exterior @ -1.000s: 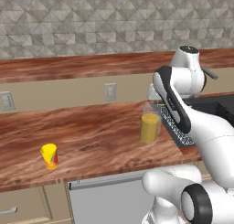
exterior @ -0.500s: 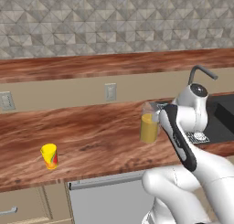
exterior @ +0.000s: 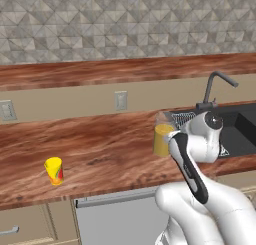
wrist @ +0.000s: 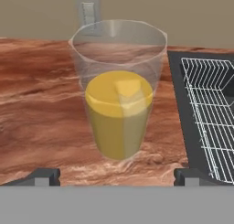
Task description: Place the pitcher and cup on the dining counter for serving.
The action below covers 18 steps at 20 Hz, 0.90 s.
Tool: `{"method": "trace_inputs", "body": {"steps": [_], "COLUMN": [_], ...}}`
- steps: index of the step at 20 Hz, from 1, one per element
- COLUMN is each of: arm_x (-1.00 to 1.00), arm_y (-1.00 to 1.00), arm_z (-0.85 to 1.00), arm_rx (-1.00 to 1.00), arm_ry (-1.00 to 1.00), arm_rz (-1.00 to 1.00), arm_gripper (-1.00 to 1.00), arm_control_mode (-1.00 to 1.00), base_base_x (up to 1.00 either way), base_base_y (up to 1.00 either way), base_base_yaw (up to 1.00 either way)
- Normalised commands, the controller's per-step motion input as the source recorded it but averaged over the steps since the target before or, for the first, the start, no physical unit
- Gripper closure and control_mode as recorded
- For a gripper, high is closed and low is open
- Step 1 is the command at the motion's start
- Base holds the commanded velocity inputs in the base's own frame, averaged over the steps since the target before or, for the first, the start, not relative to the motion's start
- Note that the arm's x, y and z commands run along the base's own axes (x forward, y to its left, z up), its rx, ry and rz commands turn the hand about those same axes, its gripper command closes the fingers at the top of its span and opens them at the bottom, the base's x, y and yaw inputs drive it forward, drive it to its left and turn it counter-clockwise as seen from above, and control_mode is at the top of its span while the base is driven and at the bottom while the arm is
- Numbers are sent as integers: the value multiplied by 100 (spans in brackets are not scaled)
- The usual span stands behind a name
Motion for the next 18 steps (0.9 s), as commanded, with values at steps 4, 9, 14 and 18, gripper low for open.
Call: {"method": "trace_inputs", "body": {"steps": [4,9,14,18], "arm_x": [16,9,6,15], "arm_y": [-5,-5,-3,0], "arm_z": [0,0,0,-2], "arm_rx": [0,0,0,0], "arm_ry": [9,10,5,0], "arm_rz": [0,0,0,0], "arm_gripper": [-100,-100,-100,-100], "arm_control_mode": [-100,-100,-100,-100], "base_base_x": [0,0,0,0], "base_base_y": [0,0,0,0], "base_base_yaw": [0,0,0,0]}}
